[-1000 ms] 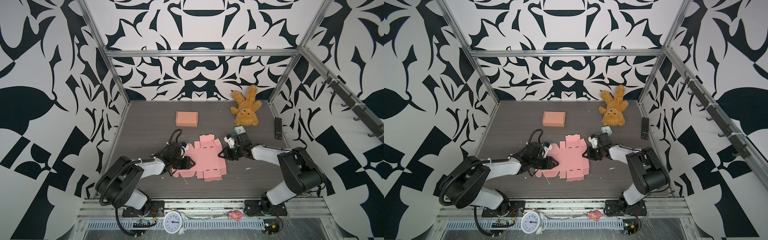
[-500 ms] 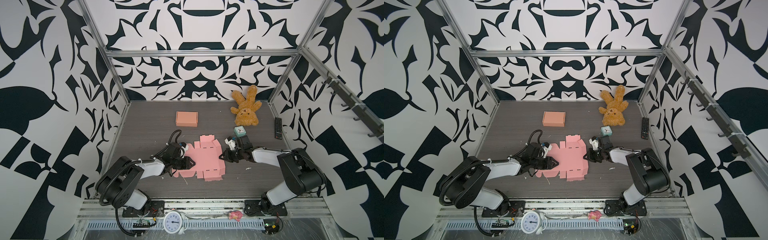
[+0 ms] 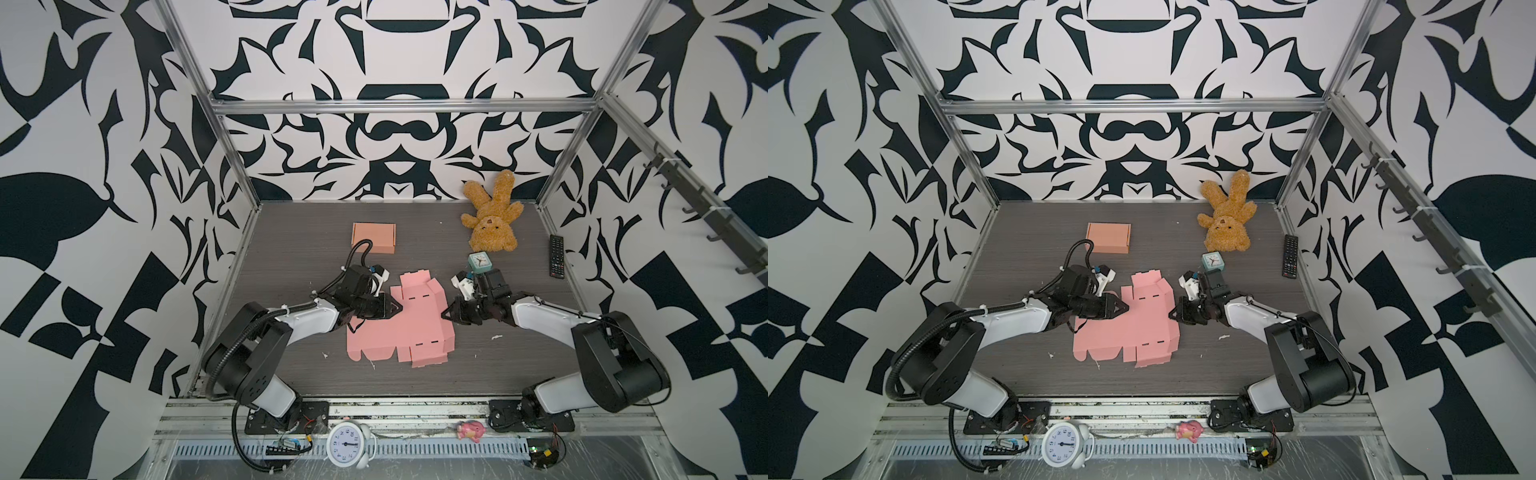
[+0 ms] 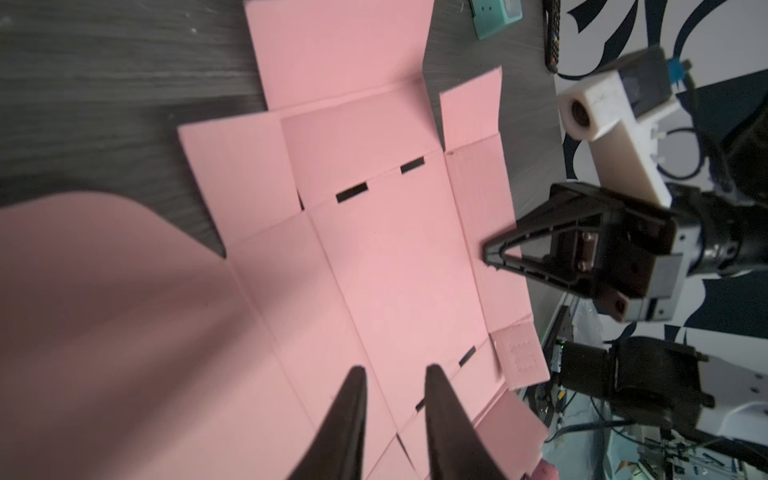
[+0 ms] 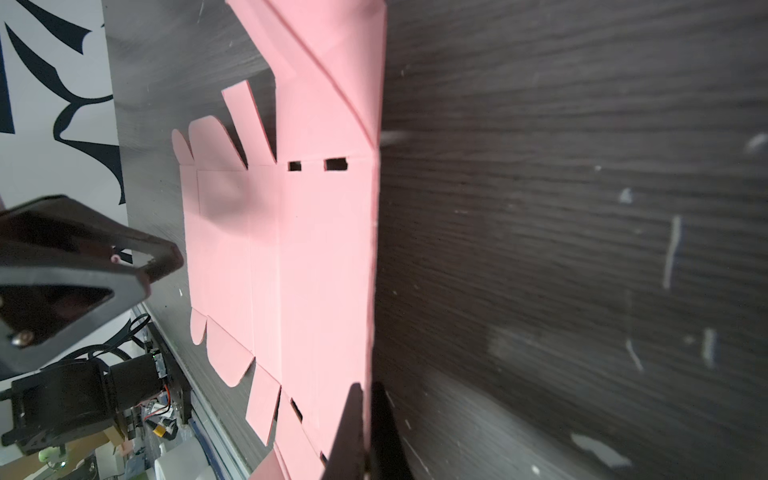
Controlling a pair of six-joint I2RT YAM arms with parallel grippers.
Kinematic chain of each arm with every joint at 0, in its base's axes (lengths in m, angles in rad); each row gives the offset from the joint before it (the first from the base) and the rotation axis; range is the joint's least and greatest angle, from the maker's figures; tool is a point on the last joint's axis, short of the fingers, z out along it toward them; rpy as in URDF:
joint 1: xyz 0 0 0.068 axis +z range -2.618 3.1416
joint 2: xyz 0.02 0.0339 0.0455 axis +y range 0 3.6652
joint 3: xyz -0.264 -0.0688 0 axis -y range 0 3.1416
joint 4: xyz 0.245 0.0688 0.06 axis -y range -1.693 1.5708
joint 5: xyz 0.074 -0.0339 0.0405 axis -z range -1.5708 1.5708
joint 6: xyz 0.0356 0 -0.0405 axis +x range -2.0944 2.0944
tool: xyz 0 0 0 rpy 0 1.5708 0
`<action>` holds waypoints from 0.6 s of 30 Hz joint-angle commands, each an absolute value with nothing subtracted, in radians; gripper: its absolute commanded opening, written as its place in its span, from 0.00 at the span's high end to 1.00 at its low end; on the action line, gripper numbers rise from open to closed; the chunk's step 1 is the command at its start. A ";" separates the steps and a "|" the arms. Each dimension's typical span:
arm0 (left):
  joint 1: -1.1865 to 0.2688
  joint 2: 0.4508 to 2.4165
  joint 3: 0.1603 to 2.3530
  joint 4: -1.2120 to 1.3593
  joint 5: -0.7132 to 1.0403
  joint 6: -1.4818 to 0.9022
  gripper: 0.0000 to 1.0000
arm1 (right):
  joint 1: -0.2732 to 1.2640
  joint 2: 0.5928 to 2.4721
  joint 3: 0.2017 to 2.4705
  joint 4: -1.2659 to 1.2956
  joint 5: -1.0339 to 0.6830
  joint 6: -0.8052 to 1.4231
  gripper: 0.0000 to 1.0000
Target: Fold the paper box
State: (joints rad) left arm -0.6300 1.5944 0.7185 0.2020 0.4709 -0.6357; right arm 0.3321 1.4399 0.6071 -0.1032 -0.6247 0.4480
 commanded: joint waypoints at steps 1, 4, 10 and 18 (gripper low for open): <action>-0.644 1.669 0.797 0.241 0.478 -0.655 0.83 | 0.342 1.402 0.612 -0.140 -0.628 0.422 0.97; -0.656 1.749 0.879 0.240 0.455 -0.656 0.92 | 0.349 1.382 0.603 -0.135 -0.626 0.436 0.97; -0.661 1.858 0.965 0.263 0.398 -0.679 1.00 | 0.366 1.354 0.589 -0.134 -0.608 0.448 0.97; -0.663 1.957 1.040 0.321 0.408 -0.719 1.00 | 0.388 1.344 0.572 -0.135 -0.592 0.452 0.98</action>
State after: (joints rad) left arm -0.6598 1.9335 1.0058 0.2802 0.4095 -0.6987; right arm 0.3744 1.3724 0.5789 -0.1326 -0.6052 0.4469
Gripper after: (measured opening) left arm 0.045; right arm 0.044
